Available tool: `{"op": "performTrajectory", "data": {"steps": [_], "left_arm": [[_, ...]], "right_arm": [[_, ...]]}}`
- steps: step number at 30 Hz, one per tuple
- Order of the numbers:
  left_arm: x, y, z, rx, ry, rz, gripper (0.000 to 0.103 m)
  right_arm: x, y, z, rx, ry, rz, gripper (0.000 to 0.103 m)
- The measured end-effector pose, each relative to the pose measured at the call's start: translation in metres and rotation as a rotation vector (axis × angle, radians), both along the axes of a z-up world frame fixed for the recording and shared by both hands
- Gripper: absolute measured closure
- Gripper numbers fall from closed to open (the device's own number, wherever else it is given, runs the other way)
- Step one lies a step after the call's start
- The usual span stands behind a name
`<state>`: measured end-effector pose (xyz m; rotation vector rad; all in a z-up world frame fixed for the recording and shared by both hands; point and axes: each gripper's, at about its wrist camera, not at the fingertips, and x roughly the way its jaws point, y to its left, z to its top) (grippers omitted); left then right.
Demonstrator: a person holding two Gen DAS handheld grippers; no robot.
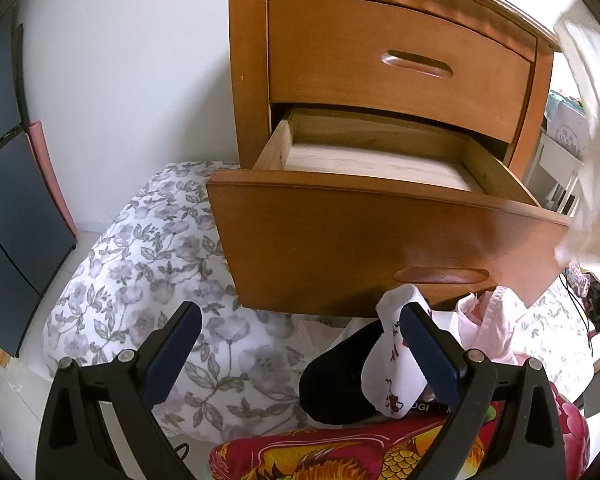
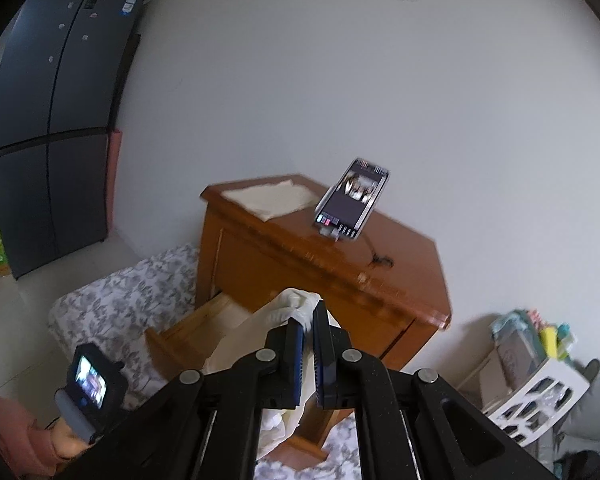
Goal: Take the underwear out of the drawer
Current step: 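Carry the cream cloth toward the garments on the bed with the right gripper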
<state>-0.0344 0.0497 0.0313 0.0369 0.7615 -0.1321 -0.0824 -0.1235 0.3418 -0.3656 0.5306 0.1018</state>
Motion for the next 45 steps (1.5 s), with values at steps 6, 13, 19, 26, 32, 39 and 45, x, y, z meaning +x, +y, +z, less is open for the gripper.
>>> {"op": "performTrajectory", "data": {"steps": [6,13,19,26,32,39,45], "left_arm": [[0.000,-0.002,0.000,0.009,-0.001,0.000,0.004],[-0.002,-0.002,0.000,0.013,-0.004,0.001,0.004],[-0.001,-0.002,0.000,0.012,-0.005,0.001,0.004],[-0.001,-0.002,0.000,0.011,-0.002,0.001,0.004],[0.000,-0.001,-0.001,0.010,0.000,0.001,0.004],[0.000,-0.001,-0.002,0.009,0.004,0.001,0.004],[0.001,0.000,-0.002,0.010,0.012,0.002,0.004]], "right_arm": [[-0.007,-0.009,-0.019,0.030,0.049,-0.005,0.099],[-0.004,-0.011,-0.055,0.069,0.138,0.006,0.098],[0.016,-0.003,-0.103,0.107,0.255,0.030,0.098],[0.046,0.005,-0.150,0.178,0.359,0.040,0.098],[0.065,0.008,-0.173,0.204,0.401,0.041,0.098],[0.078,0.006,-0.246,0.201,0.563,0.000,0.098],[0.074,-0.009,-0.293,0.230,0.638,-0.055,0.097]]}}
